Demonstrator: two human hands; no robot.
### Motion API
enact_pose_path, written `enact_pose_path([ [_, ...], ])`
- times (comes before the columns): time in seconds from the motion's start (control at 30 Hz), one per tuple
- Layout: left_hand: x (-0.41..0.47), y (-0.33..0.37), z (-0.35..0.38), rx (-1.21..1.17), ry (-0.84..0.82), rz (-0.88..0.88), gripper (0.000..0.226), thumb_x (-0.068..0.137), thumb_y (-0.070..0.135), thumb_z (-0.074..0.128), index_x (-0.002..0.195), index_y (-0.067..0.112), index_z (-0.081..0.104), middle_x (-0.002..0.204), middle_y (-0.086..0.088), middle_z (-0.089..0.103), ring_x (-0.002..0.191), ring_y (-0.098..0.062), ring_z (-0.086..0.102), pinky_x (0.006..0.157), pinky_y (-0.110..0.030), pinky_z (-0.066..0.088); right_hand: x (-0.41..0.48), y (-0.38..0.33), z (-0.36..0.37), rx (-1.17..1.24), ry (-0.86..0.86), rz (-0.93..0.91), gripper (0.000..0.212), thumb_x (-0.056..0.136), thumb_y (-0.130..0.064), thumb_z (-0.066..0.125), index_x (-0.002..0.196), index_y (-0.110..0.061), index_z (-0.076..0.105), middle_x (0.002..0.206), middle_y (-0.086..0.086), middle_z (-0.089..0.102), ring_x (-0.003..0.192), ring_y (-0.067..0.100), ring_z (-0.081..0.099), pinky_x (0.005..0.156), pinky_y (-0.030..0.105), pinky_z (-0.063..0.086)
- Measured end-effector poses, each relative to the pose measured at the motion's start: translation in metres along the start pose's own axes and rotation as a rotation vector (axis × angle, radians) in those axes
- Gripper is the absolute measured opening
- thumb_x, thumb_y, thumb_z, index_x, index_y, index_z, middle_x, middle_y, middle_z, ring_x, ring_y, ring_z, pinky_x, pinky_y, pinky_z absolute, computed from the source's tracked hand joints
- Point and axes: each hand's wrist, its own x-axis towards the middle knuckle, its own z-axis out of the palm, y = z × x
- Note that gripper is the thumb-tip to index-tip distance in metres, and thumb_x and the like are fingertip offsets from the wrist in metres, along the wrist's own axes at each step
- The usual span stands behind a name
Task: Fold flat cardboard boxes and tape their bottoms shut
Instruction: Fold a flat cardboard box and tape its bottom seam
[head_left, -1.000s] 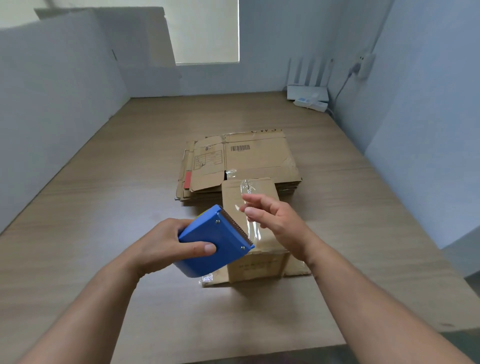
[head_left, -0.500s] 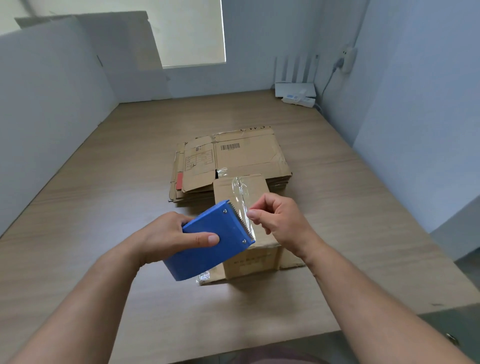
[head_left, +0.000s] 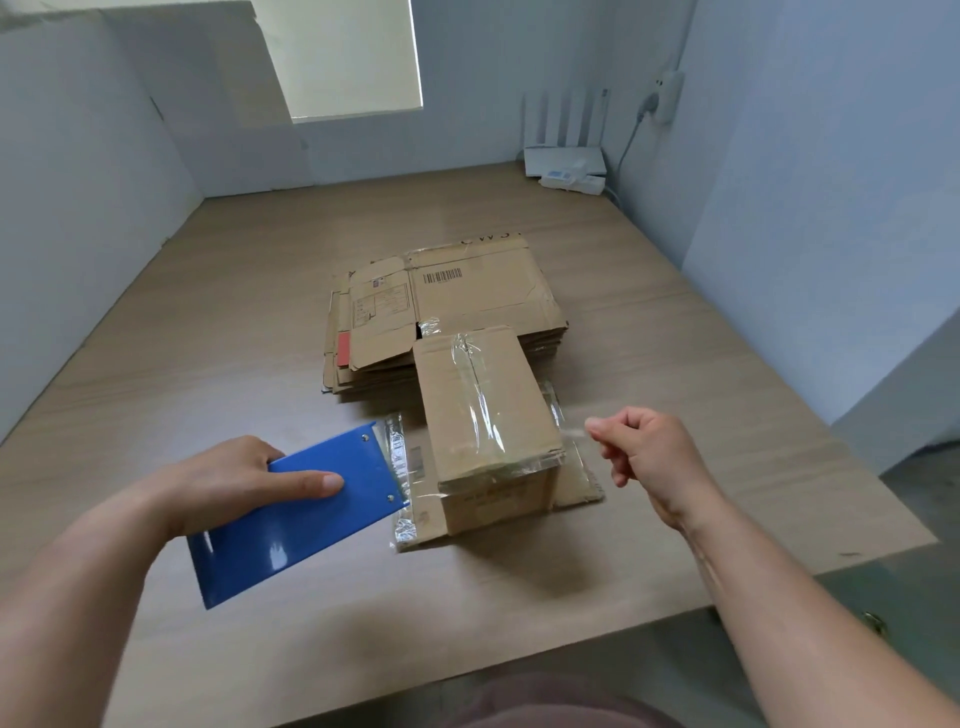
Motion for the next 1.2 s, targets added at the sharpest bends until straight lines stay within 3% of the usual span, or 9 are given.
enact_pose_path([
  [0.27,0.012,-0.001,-0.001,0.082,-0.017,-0.029,0.084,0.033,0.083,0.06,0.078,0.013,0.072,0.067,0.001,0.073,0.061,-0.016,0.07,0.062,-0.026,0.048,0.001,0.02,0.012,-0.068,0.047,0.027,0.028,0.088,-0.011,0.065,0.062,-0.009,0.054,0.05,-0.003,0.053,0.039,0.011,0.04,0.04,0.025,0.038],
  [0.37,0.023,0.001,0.003,0.115,0.024,-0.031,0.08,0.039,0.082,0.061,0.076,0.012,0.072,0.066,0.0,0.072,0.064,-0.018,0.07,0.066,-0.029,0.049,0.007,0.026,0.011,-0.077,0.056,0.046,0.028,0.087,-0.012,0.066,0.062,-0.01,0.055,0.05,-0.003,0.053,0.038,0.01,0.04,0.039,0.024,0.038],
  [0.67,0.061,0.006,0.042,0.248,0.071,-0.088,0.06,0.067,0.075,0.063,0.072,0.015,0.062,0.074,-0.002,0.064,0.066,-0.015,0.06,0.056,-0.026,0.036,0.019,0.044,0.022,-0.012,-0.046,0.234,0.023,0.087,-0.02,0.065,0.069,-0.012,0.055,0.055,0.0,0.051,0.039,0.009,0.037,0.038,0.02,0.033],
  [0.73,0.065,0.008,0.046,0.218,0.066,-0.091,0.06,0.067,0.075,0.063,0.073,0.015,0.063,0.074,-0.002,0.064,0.066,-0.015,0.061,0.056,-0.026,0.037,0.019,0.045,0.018,-0.109,-0.061,0.309,0.023,0.086,-0.029,0.065,0.073,-0.013,0.057,0.061,0.002,0.052,0.044,0.011,0.039,0.039,0.02,0.03],
  [0.8,0.067,0.008,0.047,0.214,0.062,-0.095,0.062,0.065,0.076,0.063,0.074,0.015,0.064,0.075,-0.002,0.065,0.067,-0.015,0.061,0.056,-0.026,0.037,0.016,0.05,0.012,-0.377,-0.033,0.352,0.028,0.083,-0.037,0.066,0.072,-0.014,0.053,0.065,0.004,0.053,0.053,0.018,0.044,0.048,0.026,0.033],
  [0.87,0.068,0.007,0.047,0.228,0.065,-0.097,0.063,0.064,0.077,0.062,0.075,0.015,0.064,0.075,-0.002,0.065,0.068,-0.015,0.062,0.056,-0.026,0.037,0.01,0.057,0.011,-0.535,0.068,0.301,0.032,0.084,-0.041,0.063,0.071,-0.016,0.049,0.069,0.001,0.057,0.066,0.022,0.05,0.061,0.031,0.039],
  [0.97,0.068,0.008,0.047,0.232,0.052,-0.11,0.062,0.066,0.077,0.061,0.077,0.016,0.064,0.077,-0.001,0.065,0.069,-0.014,0.062,0.057,-0.025,0.037,0.009,0.042,0.025,-0.541,0.214,0.059,0.035,0.088,-0.051,0.053,0.075,-0.019,0.051,0.075,-0.006,0.057,0.077,0.019,0.054,0.067,0.033,0.042],
  [1.1,0.067,0.009,0.045,0.208,0.056,-0.138,0.063,0.066,0.075,0.064,0.081,0.014,0.064,0.081,-0.003,0.065,0.073,-0.016,0.063,0.059,-0.026,0.04,0.011,0.028,0.053,-0.672,0.064,-0.115,0.032,0.091,-0.047,0.053,0.102,-0.017,0.057,0.099,-0.004,0.054,0.096,0.017,0.052,0.078,0.031,0.042],
  [1.2,0.066,0.011,0.046,0.195,0.08,-0.191,0.064,0.065,0.075,0.066,0.081,0.013,0.063,0.082,-0.003,0.063,0.073,-0.015,0.061,0.057,-0.028,0.038,0.011,0.032,0.054,-0.629,0.08,-0.101,0.024,0.094,-0.038,0.053,0.098,-0.015,0.057,0.099,0.001,0.057,0.093,0.02,0.052,0.073,0.028,0.035],
])
